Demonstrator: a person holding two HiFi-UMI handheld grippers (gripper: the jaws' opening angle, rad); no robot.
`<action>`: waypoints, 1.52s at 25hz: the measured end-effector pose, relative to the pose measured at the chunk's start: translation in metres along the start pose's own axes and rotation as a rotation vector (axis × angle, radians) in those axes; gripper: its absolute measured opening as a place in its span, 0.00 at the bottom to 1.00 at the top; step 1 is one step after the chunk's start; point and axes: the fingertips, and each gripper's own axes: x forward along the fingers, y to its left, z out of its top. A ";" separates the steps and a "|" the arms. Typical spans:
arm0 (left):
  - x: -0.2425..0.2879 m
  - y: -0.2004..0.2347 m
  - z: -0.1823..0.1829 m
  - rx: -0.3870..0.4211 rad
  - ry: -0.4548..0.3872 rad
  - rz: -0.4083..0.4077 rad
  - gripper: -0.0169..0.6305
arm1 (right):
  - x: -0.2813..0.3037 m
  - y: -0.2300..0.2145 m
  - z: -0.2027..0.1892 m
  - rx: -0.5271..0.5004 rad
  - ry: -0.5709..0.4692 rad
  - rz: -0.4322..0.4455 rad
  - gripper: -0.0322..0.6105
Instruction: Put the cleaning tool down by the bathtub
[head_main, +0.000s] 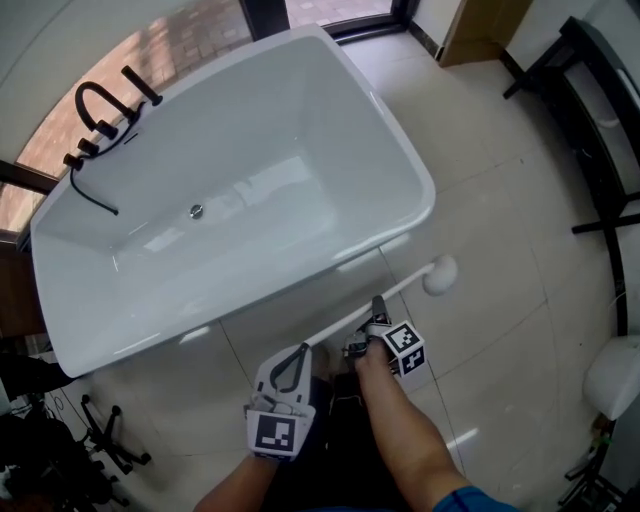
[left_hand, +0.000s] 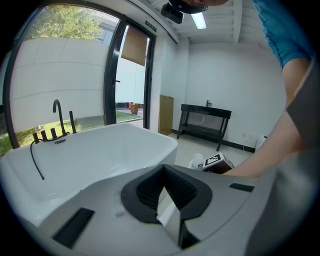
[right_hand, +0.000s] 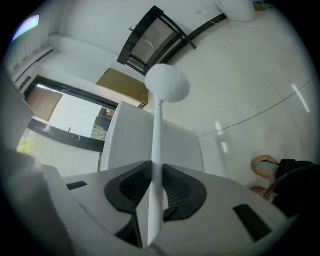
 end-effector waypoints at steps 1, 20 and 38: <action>0.001 0.003 0.000 -0.008 -0.003 0.006 0.03 | 0.009 -0.001 -0.005 0.002 0.010 0.010 0.19; -0.048 0.029 0.033 -0.002 0.025 -0.008 0.03 | -0.166 0.096 0.004 -0.571 0.199 0.241 0.09; -0.139 -0.019 0.178 0.047 -0.151 -0.097 0.03 | -0.348 0.317 0.004 -1.262 -0.205 0.464 0.05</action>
